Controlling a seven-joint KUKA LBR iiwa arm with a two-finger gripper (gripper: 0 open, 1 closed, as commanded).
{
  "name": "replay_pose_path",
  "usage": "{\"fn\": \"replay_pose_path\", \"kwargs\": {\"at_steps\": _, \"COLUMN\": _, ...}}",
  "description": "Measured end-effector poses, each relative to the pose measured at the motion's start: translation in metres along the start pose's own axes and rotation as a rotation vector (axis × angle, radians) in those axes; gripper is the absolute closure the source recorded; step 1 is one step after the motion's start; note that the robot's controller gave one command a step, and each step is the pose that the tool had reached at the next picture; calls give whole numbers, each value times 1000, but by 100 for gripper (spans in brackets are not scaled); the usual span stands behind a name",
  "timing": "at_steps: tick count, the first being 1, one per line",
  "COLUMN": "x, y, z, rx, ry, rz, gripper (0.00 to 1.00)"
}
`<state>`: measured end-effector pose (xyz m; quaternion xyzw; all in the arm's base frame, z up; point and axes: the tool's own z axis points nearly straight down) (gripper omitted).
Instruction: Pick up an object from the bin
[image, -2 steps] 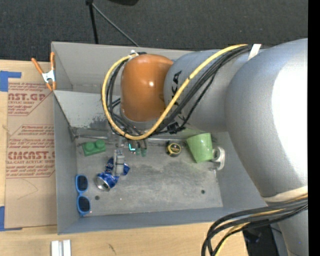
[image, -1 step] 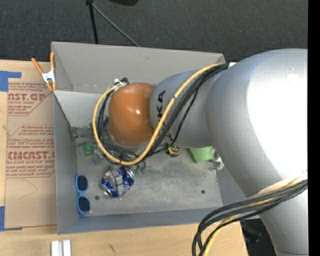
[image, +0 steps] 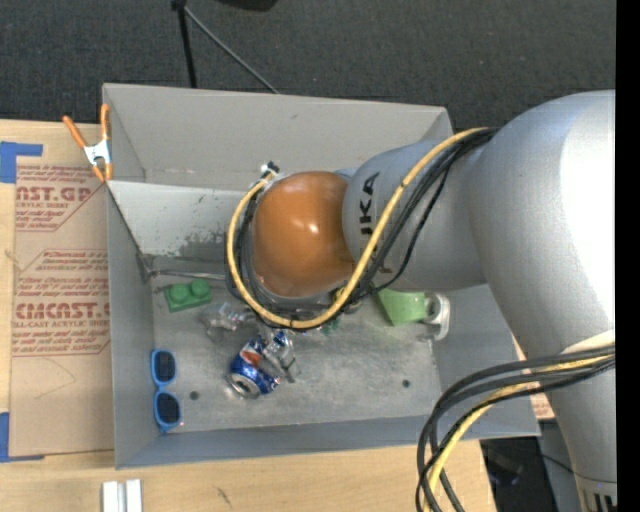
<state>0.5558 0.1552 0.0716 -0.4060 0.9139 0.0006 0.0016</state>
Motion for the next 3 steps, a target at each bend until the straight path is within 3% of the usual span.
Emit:
{"fn": "replay_pose_path", "kwargs": {"at_steps": 1, "x": -1, "y": -1, "z": -1, "rx": 1, "ry": -2, "rz": 1, "gripper": 100}}
{"fn": "replay_pose_path", "kwargs": {"at_steps": 2, "x": 9, "y": -19, "z": -111, "rx": 6, "ry": -6, "rz": -18, "gripper": 100}}
{"fn": "replay_pose_path", "kwargs": {"at_steps": 3, "x": -11, "y": -45, "z": -189, "rx": 8, "ry": -8, "rz": -8, "gripper": 100}}
